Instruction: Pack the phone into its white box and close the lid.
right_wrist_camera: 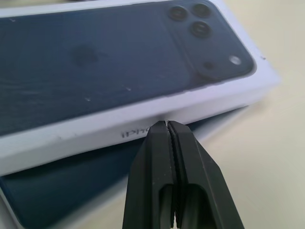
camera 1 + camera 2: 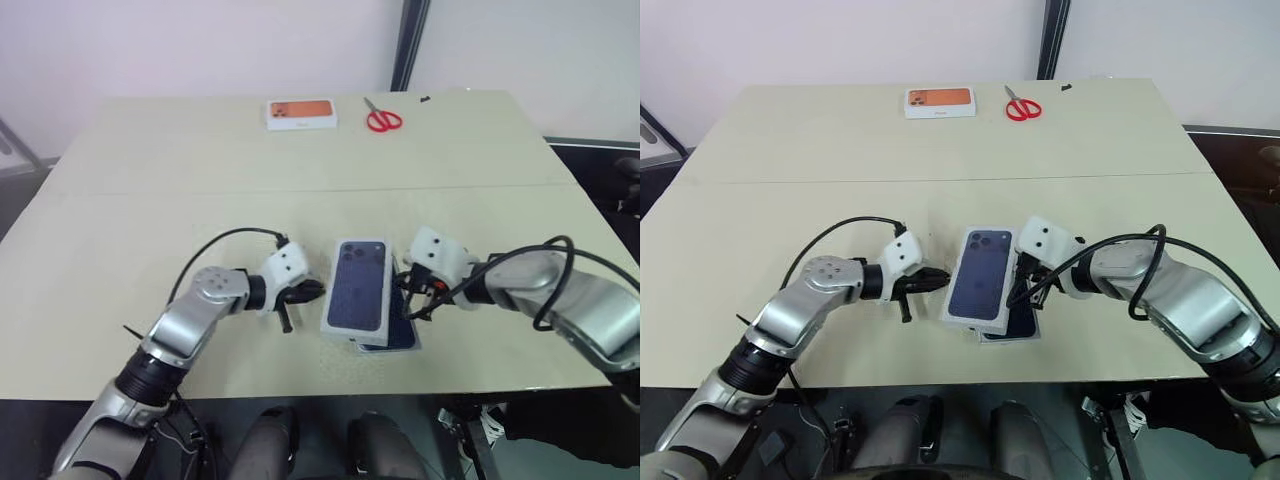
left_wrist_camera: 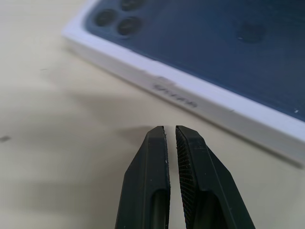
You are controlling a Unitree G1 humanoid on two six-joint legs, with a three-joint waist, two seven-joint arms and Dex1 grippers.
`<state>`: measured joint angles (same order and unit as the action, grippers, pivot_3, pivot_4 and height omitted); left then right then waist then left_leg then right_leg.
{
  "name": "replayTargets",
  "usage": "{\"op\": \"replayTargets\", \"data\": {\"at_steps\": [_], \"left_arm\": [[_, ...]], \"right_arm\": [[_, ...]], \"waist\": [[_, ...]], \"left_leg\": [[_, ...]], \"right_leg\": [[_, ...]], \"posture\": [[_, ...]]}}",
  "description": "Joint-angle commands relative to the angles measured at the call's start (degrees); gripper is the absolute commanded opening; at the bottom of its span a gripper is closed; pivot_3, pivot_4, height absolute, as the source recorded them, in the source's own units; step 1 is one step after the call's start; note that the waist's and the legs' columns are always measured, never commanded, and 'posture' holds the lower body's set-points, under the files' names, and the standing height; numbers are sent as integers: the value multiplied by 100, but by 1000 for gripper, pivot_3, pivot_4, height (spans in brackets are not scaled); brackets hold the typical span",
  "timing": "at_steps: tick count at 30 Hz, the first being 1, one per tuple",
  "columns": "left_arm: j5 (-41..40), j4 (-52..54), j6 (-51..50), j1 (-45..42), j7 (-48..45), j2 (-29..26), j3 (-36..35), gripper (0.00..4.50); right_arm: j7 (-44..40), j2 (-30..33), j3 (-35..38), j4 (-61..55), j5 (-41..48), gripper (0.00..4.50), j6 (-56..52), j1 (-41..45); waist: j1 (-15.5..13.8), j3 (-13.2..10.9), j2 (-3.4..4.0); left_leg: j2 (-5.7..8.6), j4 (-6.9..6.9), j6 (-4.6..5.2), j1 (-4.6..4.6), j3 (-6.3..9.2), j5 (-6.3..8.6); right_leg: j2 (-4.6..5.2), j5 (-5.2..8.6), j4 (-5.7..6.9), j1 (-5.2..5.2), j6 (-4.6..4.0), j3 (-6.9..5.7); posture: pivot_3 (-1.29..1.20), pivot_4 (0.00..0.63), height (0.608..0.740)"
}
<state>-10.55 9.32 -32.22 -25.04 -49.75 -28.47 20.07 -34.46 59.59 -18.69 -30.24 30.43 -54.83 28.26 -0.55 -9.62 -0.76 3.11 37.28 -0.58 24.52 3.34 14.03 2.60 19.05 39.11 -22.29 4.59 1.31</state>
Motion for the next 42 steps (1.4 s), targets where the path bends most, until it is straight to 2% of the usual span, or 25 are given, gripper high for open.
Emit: {"op": "replayTargets", "data": {"at_steps": [1, 7, 14, 31, 42], "left_arm": [[-39, 169, 39, -106, -84, 150, 113, 392], [-379, 566, -193, -79, -196, 381, 10, 392], [-393, 815, -348, -79, -247, 370, 128, 392], [-225, 694, -312, -153, -322, 274, 384, 392], [-250, 494, -292, -241, -160, 324, 171, 392]], "right_arm": [[-153, -44, 146, -259, -177, 53, -6, -37], [-464, 34, 333, -327, -332, 53, 34, -227], [-696, 89, 498, -299, -574, 53, 58, -445], [-837, -58, 606, -225, -941, 53, 38, -691], [-878, -191, 614, -353, -946, 53, -84, -613]], "waist": [[-5, 0, 0], [-9, 0, 0], [-5, 0, 0], [-7, 0, 0], [-7, 0, 0]], "left_leg": [[0, 0, 0, 0, 0, 0], [0, 2, 0, 0, 0, 0], [0, 1, 0, -1, 0, 0], [0, 4, 0, -1, 0, 0], [0, 5, 0, -1, 0, 0]], "right_leg": [[0, 0, 0, 0, 0, 0], [0, 0, 0, 1, 0, -1], [0, 0, 1, 1, 0, -1], [-1, 0, 1, 3, 0, -1], [-1, 0, 2, 4, 0, -2]], "posture": [[0, 150, 740], [0, 150, 740], [0, 150, 740], [0, 150, 740], [0, 150, 740]]}}
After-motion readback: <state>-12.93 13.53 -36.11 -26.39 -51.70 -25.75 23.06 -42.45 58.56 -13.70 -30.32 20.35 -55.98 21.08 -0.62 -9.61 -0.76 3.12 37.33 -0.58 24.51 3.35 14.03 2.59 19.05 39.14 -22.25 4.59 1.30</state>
